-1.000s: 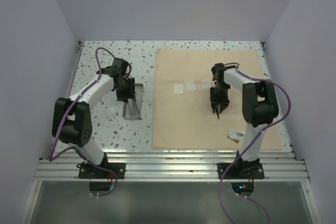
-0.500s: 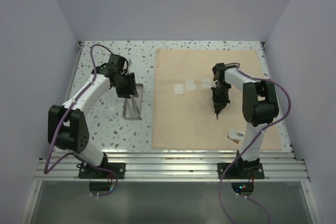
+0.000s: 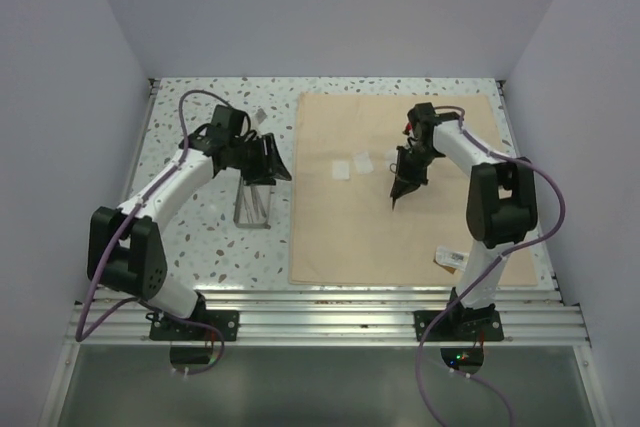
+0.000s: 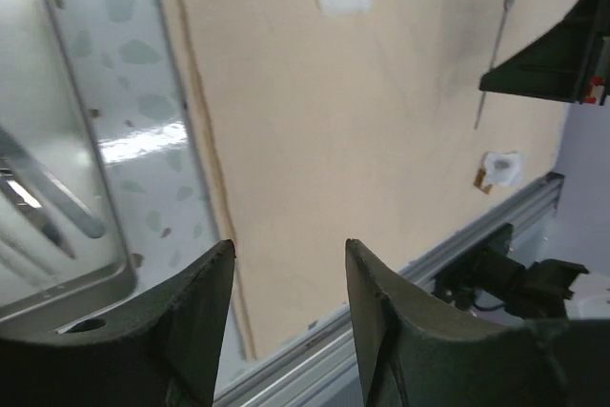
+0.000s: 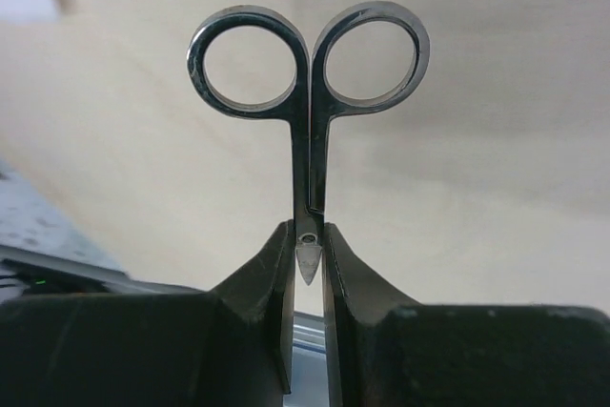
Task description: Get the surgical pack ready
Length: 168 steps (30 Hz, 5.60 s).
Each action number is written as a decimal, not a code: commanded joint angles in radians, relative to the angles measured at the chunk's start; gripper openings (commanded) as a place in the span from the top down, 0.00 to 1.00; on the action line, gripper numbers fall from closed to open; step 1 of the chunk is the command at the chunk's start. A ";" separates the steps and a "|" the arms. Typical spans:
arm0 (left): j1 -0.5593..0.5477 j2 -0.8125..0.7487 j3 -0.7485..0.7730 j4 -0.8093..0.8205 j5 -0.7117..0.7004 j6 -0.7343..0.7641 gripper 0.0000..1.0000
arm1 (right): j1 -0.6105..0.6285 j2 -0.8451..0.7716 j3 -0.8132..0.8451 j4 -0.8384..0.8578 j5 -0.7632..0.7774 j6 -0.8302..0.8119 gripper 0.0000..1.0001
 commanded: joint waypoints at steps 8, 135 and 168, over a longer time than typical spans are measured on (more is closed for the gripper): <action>-0.206 0.098 0.010 0.315 0.179 -0.212 0.46 | 0.205 -0.084 0.010 0.304 -0.323 0.406 1.00; 0.049 -0.020 0.001 -0.126 -0.070 0.053 0.50 | 0.059 0.232 0.349 0.256 -0.208 -0.005 1.00; 0.046 0.020 0.016 -0.102 -0.031 0.041 0.50 | 0.042 0.057 0.068 0.658 -0.288 0.202 1.00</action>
